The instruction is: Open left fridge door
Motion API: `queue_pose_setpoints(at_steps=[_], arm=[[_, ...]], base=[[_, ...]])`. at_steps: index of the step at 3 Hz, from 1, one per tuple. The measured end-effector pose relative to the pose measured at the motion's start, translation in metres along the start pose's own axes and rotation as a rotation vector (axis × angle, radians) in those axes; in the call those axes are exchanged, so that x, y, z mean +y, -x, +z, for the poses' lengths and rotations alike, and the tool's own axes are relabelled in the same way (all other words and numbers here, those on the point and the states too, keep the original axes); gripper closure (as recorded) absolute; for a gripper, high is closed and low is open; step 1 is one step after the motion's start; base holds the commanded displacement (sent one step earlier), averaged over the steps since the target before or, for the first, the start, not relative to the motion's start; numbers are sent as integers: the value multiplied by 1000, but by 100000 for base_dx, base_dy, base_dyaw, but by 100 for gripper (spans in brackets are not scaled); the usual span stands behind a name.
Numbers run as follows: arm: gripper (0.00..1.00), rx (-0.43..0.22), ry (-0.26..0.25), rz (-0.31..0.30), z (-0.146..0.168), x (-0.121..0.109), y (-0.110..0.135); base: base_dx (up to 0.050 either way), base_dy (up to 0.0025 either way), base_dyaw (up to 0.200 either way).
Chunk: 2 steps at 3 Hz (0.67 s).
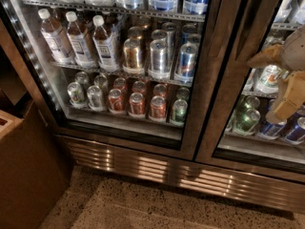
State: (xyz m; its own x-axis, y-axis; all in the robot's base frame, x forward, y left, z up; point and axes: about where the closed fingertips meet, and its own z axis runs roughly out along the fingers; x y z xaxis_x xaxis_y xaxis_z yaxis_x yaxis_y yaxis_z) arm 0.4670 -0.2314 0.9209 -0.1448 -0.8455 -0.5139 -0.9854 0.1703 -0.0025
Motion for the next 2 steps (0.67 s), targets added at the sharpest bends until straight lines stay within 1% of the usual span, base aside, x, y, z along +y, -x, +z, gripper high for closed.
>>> queue_pose_setpoints(at_steps=[1, 2], arm=[[0, -10, -11, -2, 2, -4, 4], [0, 11, -27, -5, 4, -5, 8]], base=[[0, 0, 0], [0, 0, 0]])
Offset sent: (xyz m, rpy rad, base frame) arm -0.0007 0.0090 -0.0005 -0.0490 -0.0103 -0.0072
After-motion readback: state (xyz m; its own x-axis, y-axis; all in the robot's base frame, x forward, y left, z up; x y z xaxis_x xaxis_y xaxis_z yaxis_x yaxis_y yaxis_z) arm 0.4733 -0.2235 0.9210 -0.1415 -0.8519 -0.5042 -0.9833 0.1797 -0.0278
